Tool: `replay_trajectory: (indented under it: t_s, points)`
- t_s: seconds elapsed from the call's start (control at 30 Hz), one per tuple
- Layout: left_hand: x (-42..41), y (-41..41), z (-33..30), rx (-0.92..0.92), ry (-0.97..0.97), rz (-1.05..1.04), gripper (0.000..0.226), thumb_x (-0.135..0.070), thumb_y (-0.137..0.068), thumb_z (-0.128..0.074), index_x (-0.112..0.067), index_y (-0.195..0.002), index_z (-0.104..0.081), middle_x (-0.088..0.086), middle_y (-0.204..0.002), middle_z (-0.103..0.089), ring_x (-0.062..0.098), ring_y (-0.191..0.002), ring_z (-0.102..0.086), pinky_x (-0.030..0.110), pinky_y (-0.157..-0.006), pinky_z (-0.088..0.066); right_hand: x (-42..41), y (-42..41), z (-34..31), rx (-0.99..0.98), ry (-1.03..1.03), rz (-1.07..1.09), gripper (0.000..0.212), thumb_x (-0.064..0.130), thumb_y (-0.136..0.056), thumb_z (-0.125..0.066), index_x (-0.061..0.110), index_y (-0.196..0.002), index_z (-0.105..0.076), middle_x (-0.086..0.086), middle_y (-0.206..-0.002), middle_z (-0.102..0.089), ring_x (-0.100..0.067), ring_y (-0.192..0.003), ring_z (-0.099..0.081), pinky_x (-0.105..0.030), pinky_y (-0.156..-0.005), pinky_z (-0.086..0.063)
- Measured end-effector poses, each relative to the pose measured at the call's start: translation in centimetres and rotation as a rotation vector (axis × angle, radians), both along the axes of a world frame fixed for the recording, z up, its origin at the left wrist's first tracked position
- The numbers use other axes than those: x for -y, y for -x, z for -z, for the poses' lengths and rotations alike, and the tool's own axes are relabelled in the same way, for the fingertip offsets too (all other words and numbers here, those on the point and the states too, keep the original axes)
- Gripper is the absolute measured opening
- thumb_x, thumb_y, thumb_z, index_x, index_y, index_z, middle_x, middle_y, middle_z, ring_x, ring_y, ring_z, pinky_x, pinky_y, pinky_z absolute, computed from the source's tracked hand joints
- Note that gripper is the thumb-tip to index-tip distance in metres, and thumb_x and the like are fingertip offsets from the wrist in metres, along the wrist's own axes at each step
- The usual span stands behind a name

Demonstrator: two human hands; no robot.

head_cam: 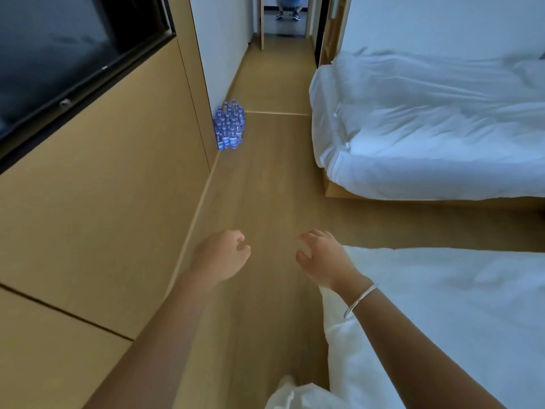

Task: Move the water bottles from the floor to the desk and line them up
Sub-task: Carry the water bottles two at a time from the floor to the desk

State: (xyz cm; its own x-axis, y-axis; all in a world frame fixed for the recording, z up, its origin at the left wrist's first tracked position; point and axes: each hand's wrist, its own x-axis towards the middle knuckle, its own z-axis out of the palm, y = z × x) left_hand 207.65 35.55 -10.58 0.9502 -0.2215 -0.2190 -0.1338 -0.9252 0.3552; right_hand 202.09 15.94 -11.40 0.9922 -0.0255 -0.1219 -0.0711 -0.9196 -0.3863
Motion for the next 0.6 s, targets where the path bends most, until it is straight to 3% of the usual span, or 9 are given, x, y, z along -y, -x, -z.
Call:
replay_trajectory:
  t_s: [0.33,0.6]
  points:
    - [3.4,-16.4,2.1,-0.027,0.028,-0.076,0.036,-0.036,-0.091,-0.053,-0.019,-0.123,-0.059,0.0,-0.123,-0.063,0.021,-0.112,-0.058,0.028,-0.089,-0.046,5.2,-17.4,1.5,-0.032,0.013,-0.044,0.042,0.027,-0.094,-0.046,0.015,-0.134,-0.048,-0.002,-0.132,-0.051,-0.022,-0.124,-0.041,-0.032,-0.099,-0.041]
    - [4.3,-35.0,2.3,0.006,0.029,-0.081,0.032,-0.034,-0.09,-0.051,-0.022,-0.118,-0.06,-0.004,-0.116,-0.064,0.02,-0.106,-0.058,0.027,-0.084,-0.043,5.8,-35.9,1.6,-0.001,0.035,-0.056,0.043,0.028,-0.094,-0.045,0.015,-0.135,-0.046,-0.001,-0.134,-0.05,-0.021,-0.126,-0.039,-0.03,-0.1,-0.037]
